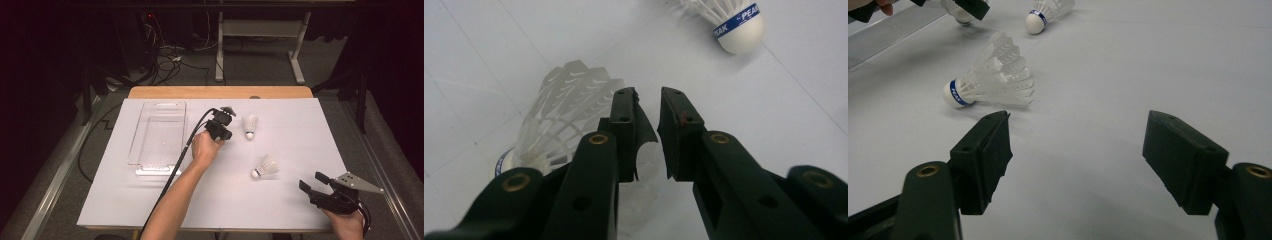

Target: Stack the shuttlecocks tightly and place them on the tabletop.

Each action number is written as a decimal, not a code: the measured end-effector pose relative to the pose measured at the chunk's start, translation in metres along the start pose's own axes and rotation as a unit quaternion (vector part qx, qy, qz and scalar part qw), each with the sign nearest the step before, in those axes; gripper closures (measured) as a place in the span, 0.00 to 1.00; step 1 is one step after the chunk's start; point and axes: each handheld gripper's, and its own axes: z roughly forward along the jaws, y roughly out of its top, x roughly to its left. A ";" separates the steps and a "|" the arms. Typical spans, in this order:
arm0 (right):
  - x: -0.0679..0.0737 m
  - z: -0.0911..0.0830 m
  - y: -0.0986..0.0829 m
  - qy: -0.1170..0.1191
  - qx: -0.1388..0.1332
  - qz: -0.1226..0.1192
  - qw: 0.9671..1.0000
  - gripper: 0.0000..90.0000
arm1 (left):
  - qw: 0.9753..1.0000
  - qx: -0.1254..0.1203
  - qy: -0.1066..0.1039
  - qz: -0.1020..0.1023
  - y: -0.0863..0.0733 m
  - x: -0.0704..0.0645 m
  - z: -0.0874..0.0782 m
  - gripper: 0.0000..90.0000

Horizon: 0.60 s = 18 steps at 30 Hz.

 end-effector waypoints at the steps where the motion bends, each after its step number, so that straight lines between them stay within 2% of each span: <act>1: 0.000 0.000 0.000 0.000 0.000 0.001 1.000 0.31 | 1.000 -0.001 -0.002 -0.001 0.000 0.000 0.000 0.85; 9: 0.000 0.000 0.000 0.000 0.000 0.001 1.000 0.31 | 1.000 -0.012 -0.016 0.000 0.001 -0.001 -0.003 0.82; 18: 0.000 0.000 0.000 0.001 0.001 0.001 1.000 0.31 | 1.000 -0.011 -0.020 0.004 0.001 -0.003 -0.003 0.90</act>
